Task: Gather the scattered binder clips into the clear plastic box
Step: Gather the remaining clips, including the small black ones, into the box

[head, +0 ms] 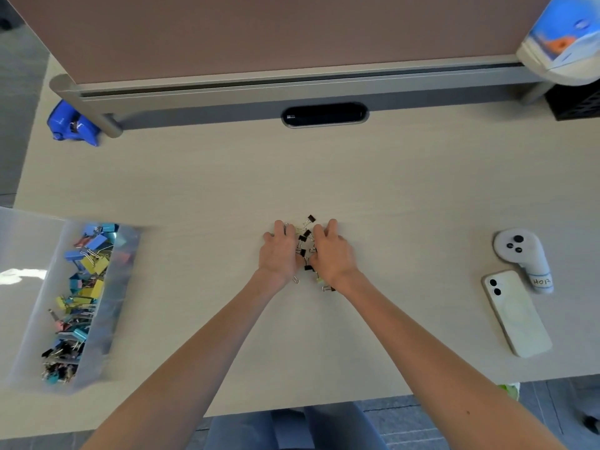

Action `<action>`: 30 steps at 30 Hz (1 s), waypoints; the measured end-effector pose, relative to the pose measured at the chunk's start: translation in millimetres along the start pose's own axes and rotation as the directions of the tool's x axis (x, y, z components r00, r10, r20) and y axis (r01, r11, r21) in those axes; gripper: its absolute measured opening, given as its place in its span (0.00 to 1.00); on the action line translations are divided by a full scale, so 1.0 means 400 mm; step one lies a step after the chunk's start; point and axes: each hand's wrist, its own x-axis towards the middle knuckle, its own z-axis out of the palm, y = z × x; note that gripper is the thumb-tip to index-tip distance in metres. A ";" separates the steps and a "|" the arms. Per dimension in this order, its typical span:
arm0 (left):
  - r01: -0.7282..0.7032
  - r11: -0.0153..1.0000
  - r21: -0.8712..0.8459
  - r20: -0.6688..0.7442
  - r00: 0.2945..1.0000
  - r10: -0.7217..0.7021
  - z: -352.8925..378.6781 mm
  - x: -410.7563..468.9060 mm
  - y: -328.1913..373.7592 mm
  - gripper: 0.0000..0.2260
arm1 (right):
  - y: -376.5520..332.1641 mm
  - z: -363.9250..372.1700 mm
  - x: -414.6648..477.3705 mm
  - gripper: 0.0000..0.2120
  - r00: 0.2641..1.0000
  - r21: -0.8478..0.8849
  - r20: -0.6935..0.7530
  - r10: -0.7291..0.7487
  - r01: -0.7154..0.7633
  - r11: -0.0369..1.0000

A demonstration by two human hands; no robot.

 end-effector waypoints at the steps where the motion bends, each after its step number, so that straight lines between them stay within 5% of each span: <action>1: 0.000 1.000 0.004 -0.007 1.000 0.000 0.001 0.001 0.001 0.24 | -0.003 0.000 -0.001 0.20 1.000 -0.010 -0.001 -0.003 0.003 1.000; 8: -0.027 0.999 0.026 -0.047 0.999 0.028 0.012 -0.005 -0.009 0.17 | -0.008 0.000 0.004 0.25 0.999 0.026 0.010 0.031 -0.031 0.999; 19: -0.022 0.999 -0.031 -0.065 0.998 0.019 0.013 0.003 -0.014 0.24 | -0.018 0.019 -0.002 0.26 1.000 -0.014 0.003 0.031 -0.031 0.999; 22: -0.030 0.998 -0.047 -0.054 0.998 0.028 0.009 0.004 -0.014 0.17 | -0.013 0.019 -0.002 0.25 1.000 -0.030 -0.004 -0.001 0.000 1.000; 30: -0.023 0.890 -0.455 -0.062 0.998 -0.006 -0.005 0.020 -0.058 0.03 | 0.022 0.018 -0.008 0.20 0.997 0.049 -0.023 -0.076 0.077 0.996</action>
